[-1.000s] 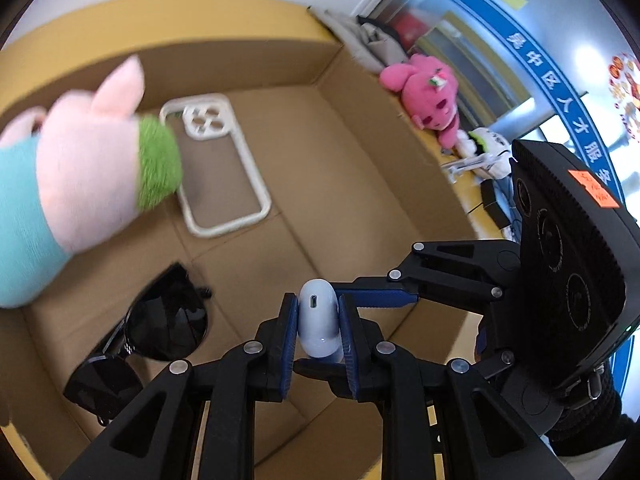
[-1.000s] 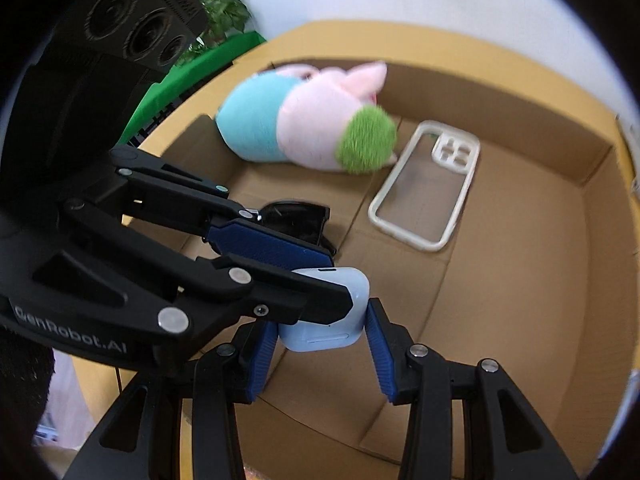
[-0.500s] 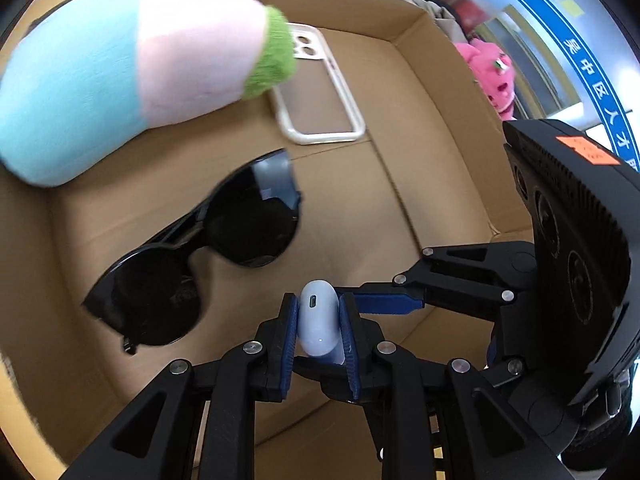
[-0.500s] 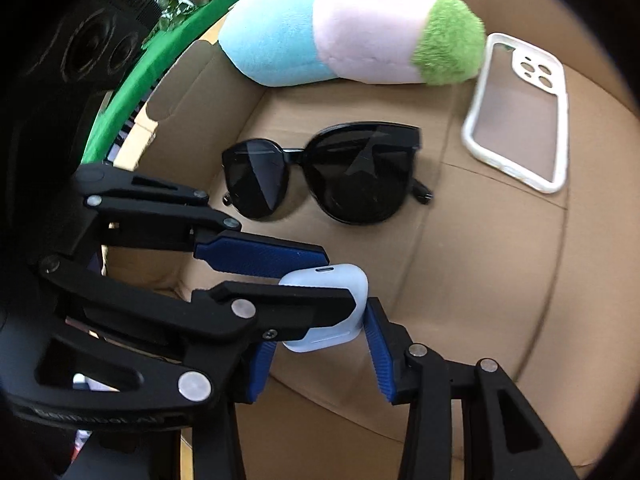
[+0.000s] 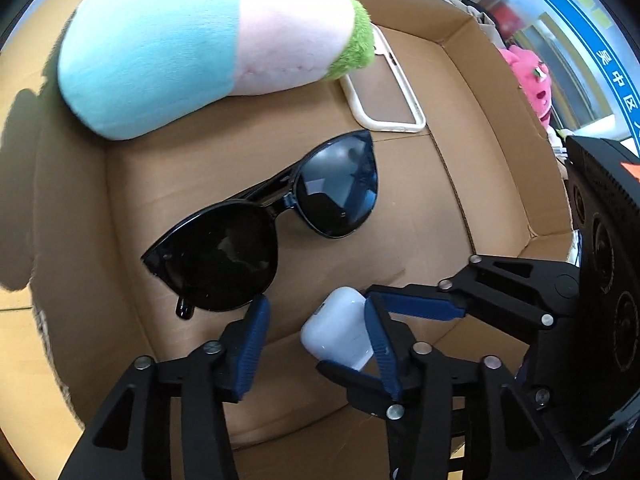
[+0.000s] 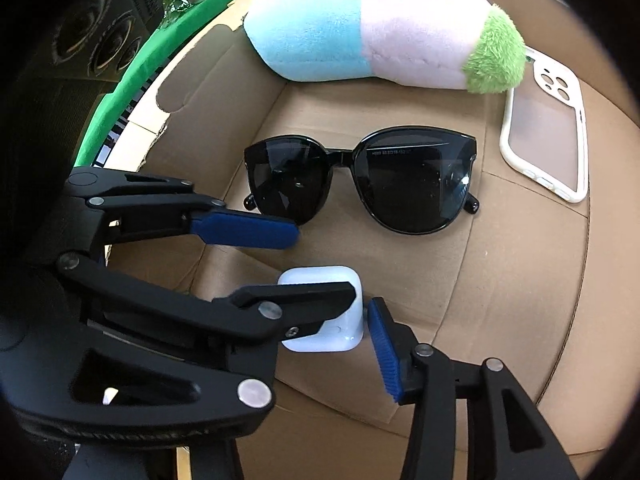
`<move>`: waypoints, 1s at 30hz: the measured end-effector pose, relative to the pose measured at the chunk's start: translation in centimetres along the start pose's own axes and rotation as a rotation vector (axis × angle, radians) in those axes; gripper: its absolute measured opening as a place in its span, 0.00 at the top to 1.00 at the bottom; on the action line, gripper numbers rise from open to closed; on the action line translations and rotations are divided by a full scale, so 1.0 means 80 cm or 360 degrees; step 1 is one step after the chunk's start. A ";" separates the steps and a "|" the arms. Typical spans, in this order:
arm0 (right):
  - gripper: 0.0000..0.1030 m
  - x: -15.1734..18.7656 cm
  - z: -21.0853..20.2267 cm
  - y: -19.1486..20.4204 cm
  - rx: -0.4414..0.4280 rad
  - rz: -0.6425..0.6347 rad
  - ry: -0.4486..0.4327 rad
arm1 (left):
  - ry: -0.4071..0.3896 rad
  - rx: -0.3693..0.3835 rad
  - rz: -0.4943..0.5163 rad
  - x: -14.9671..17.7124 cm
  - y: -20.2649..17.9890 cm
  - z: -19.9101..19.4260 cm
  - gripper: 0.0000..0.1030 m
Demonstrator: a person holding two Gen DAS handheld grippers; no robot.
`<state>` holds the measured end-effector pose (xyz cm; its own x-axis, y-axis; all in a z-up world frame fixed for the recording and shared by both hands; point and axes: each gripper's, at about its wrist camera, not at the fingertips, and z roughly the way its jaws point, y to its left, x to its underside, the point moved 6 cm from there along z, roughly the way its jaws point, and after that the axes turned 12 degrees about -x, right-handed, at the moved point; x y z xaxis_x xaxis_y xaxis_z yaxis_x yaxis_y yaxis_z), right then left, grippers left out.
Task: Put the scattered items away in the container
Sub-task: 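Carry the earbud case into the box with the right gripper while the left gripper also clamps it, then move the right gripper to the pink pen and close on its end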
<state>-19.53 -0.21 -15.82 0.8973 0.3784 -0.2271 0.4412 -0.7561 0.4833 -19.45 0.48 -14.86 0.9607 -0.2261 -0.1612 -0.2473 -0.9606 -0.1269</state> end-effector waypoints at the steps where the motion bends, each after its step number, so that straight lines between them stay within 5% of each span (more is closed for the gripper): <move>1: 0.48 0.001 -0.002 0.000 0.0008 0.0003 -0.0009 | -0.0018 -0.0002 -0.0008 0.000 0.001 -0.004 0.41; 5: 0.44 0.010 -0.022 0.002 0.0031 -0.0039 -0.0065 | -0.0164 -0.0008 -0.0044 0.000 0.005 -0.038 0.35; 9: 0.38 0.031 -0.068 -0.010 0.0060 -0.0076 -0.0211 | -0.0470 -0.0119 -0.0069 0.018 0.006 -0.099 0.17; 13: 0.36 0.070 -0.136 -0.072 0.0175 -0.0052 -0.0420 | -0.0699 -0.0250 -0.0174 0.066 0.014 -0.131 0.14; 19: 0.36 0.099 -0.185 -0.188 0.0429 0.0120 -0.0485 | -0.0695 -0.0316 -0.0305 0.115 0.028 -0.092 0.14; 23: 0.36 0.119 -0.189 -0.195 0.0433 0.0144 -0.0506 | -0.0715 -0.0441 -0.0280 0.108 0.026 -0.079 0.14; 30: 0.34 0.131 -0.188 -0.168 0.0484 0.0202 -0.0652 | -0.0701 -0.0488 -0.0263 0.094 0.046 -0.074 0.14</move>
<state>-16.24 21.96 -12.02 0.8477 0.0801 -0.5243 0.2575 -0.9264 0.2749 -12.38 -5.68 -10.70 0.8237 -0.0426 -0.5654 0.0135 -0.9954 0.0947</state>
